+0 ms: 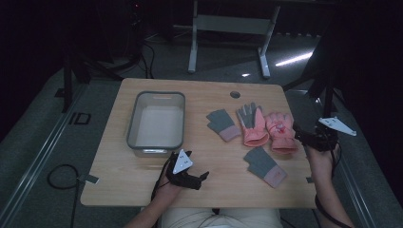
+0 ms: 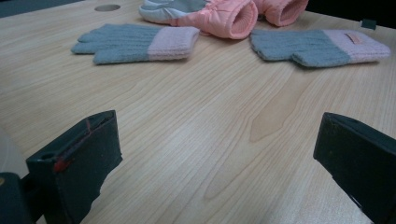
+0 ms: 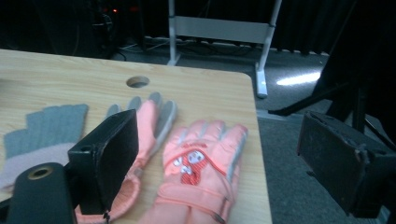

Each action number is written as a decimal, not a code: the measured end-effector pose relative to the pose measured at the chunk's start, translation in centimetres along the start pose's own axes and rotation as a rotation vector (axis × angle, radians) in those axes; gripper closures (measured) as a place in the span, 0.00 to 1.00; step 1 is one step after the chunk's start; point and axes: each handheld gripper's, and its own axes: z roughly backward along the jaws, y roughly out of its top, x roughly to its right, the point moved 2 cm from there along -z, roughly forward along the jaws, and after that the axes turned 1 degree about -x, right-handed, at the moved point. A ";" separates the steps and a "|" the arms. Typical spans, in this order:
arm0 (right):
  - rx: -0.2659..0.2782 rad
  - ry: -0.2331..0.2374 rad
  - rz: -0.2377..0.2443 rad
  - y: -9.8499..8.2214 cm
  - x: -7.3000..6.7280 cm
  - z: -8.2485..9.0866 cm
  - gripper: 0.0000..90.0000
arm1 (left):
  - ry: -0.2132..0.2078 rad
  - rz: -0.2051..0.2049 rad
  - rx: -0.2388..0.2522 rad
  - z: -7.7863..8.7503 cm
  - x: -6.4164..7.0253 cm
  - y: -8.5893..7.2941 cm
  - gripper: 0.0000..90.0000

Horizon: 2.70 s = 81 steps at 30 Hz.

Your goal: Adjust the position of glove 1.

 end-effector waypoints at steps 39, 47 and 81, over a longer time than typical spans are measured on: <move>-0.104 0.271 0.065 2.6 -7.9 -5.2 0.18 | -0.003 -0.017 -0.002 0.0 0.2 0.0 0.00; -0.110 0.353 0.095 2.5 -10.6 -6.7 0.29 | -0.004 -0.020 -0.001 0.0 0.2 0.0 0.00; -0.386 0.474 0.241 -0.5 -18.1 -15.7 0.59 | -0.013 -0.027 0.005 0.1 0.3 0.0 0.00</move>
